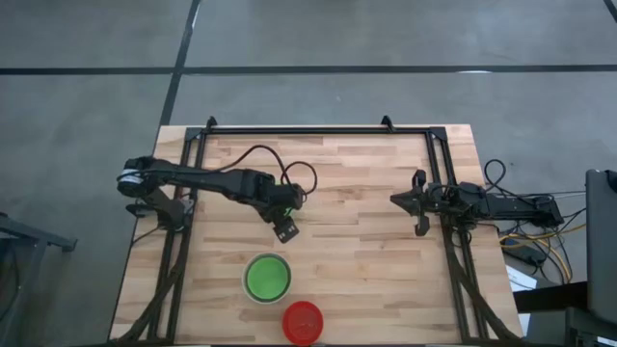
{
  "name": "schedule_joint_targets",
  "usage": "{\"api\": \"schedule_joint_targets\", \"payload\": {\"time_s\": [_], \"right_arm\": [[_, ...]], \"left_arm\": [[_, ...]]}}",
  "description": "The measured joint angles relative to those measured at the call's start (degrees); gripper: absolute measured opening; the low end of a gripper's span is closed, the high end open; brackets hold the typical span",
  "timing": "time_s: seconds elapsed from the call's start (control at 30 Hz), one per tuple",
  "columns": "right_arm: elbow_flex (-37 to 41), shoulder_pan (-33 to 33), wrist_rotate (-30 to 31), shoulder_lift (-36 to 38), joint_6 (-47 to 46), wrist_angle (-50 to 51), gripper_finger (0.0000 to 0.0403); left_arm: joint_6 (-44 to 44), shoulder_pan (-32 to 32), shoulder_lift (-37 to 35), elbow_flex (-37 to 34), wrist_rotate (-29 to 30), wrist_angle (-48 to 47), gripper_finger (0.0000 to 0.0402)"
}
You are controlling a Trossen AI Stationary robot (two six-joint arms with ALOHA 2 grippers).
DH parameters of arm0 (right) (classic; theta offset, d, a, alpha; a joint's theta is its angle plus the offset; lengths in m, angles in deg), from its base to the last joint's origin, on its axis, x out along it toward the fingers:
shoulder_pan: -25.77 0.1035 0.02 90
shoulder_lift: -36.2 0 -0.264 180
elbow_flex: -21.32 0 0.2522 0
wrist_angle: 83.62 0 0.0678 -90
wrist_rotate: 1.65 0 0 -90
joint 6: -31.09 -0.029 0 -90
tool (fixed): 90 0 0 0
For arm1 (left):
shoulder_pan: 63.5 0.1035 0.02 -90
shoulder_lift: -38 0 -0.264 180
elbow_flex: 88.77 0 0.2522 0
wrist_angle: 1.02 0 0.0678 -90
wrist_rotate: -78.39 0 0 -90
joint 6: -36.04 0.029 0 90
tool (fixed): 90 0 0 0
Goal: Nest bowls inside each other
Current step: Stack the green bowl on the green bowl
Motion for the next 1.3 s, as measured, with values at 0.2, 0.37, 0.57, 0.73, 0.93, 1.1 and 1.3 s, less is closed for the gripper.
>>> {"api": "schedule_joint_targets", "payload": {"time_s": [0.2,0.37,0.57,0.73,0.93,1.1,1.3], "right_arm": [[0.00,0.00,0.00,0.00,0.07,0.00,0.0034],[0.00,-0.02,0.00,0.02,0.05,0.00,0.0034],[0.00,0.00,0.02,0.00,0.04,0.00,0.0034],[0.00,-0.01,0.01,0.00,0.05,0.00,0.0034],[0.00,-0.02,0.02,0.00,-0.01,0.00,0.0034],[0.00,-0.02,0.02,0.00,-0.04,0.00,0.0034],[0.00,-0.01,0.00,0.00,-0.02,0.00,0.0034]], "left_arm": [[1.67,0.63,0.00,0.00,0.88,0.00,0.0197],[3.80,1.48,0.07,0.00,1.40,0.00,0.0197],[4.59,3.04,0.11,-0.60,1.40,0.06,0.0197],[5.36,4.58,0.15,-2.41,0.91,0.57,0.0197],[6.46,5.59,0.22,-4.03,0.46,2.37,0.0197],[7.09,6.02,0.22,-5.99,0.12,5.42,0.0197],[7.10,6.23,0.23,-7.68,-0.92,6.28,0.0197]]}}
